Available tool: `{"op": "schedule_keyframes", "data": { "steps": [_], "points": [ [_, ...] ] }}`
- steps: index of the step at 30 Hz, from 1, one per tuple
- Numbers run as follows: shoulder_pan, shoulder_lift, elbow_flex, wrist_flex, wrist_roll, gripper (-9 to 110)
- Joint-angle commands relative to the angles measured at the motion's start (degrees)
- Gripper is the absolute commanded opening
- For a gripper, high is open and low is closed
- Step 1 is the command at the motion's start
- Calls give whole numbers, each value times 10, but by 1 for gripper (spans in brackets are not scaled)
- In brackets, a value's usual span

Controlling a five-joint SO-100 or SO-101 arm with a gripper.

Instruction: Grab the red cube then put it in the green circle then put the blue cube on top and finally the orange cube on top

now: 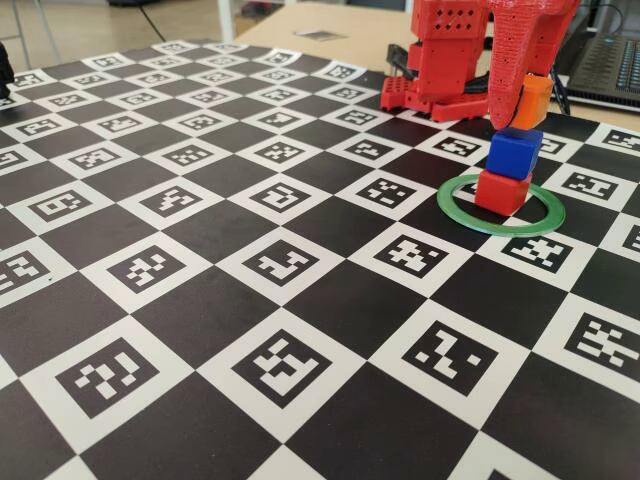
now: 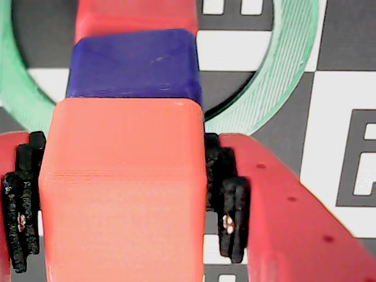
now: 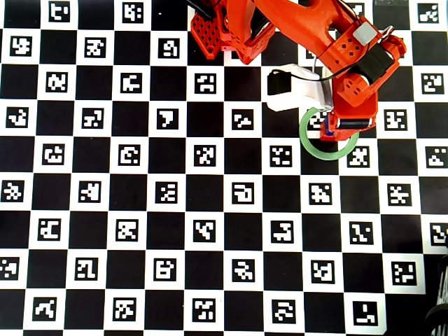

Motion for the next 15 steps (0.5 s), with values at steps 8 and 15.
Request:
{"op": "schedule_keyframes", "data": {
  "steps": [8, 15],
  "points": [
    [-5, 33, -1, 0, 1, -6],
    [-5, 39, 1, 4, 1, -6]
  ]
}}
